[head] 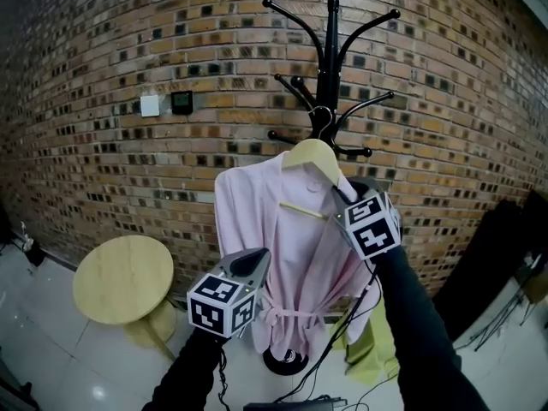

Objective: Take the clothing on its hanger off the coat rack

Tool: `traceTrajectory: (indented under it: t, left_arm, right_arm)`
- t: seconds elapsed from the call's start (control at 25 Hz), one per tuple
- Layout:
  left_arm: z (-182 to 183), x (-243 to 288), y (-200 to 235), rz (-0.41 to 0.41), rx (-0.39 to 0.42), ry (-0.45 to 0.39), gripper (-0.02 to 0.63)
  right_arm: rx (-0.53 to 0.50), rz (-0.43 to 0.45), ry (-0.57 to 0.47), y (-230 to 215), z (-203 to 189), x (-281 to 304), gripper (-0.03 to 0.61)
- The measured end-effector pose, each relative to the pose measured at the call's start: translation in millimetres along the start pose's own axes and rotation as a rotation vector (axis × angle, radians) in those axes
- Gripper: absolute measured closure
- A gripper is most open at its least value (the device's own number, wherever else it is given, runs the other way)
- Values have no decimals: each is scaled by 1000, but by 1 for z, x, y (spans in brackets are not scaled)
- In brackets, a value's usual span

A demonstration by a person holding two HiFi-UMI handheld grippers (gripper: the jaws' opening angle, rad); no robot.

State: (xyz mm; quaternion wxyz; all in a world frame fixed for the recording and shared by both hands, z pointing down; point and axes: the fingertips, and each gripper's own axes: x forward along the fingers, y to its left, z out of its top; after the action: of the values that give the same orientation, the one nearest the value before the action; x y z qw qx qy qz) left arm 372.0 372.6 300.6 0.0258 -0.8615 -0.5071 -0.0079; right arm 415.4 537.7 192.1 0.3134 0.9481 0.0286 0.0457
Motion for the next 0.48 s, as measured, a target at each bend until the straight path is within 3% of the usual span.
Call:
traceTrajectory:
  t: [0.2,0.48]
  left_arm:
    - [-9,-46,26,70,-11,11,618]
    - [-34,-149,84,250,-38,41,618]
  right_arm:
    - [-6,70,-40,52,28,-1,505]
    - [-3,216,-148,159,90,6,505]
